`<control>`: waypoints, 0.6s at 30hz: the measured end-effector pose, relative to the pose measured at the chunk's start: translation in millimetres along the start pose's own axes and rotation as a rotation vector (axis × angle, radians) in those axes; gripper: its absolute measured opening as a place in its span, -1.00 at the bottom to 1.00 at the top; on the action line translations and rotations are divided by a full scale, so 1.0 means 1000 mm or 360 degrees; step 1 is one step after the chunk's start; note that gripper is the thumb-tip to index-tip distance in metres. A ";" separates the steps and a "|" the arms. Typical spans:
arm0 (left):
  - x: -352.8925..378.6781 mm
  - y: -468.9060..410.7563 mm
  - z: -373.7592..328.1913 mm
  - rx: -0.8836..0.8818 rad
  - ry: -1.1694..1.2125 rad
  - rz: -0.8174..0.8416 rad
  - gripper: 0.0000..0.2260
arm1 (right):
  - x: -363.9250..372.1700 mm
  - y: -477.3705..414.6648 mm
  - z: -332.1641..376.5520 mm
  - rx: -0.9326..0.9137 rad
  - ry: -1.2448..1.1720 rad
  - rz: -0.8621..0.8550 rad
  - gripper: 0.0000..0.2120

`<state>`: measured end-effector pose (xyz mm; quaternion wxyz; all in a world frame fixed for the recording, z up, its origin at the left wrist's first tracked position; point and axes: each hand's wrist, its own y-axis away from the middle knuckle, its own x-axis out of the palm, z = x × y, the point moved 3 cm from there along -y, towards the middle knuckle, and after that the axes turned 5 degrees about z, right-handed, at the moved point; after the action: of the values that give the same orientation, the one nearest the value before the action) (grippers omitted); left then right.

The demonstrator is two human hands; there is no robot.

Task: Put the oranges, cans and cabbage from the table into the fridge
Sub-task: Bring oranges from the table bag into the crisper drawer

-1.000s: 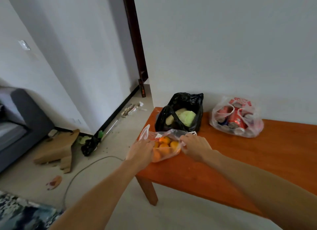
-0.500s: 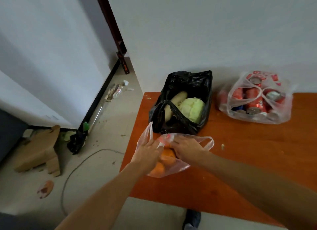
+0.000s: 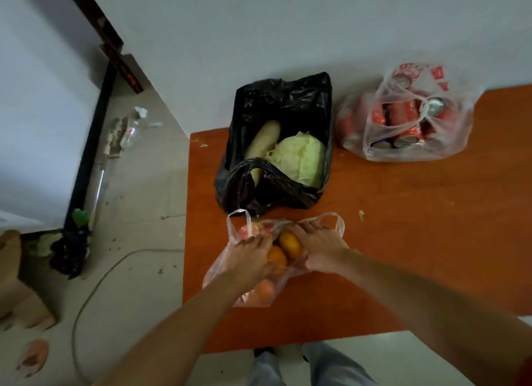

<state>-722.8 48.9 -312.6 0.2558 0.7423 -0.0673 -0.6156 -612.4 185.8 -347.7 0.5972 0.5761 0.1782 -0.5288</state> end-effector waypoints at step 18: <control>0.012 -0.001 0.032 0.0006 0.0309 0.0067 -0.26 | -0.007 0.010 0.048 0.0168 -0.0155 -0.0256 -0.43</control>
<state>-750.2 34.8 -327.3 0.2727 0.7974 -0.0589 -0.5351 -625.4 145.0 -323.4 0.5297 0.5643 0.1666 -0.6110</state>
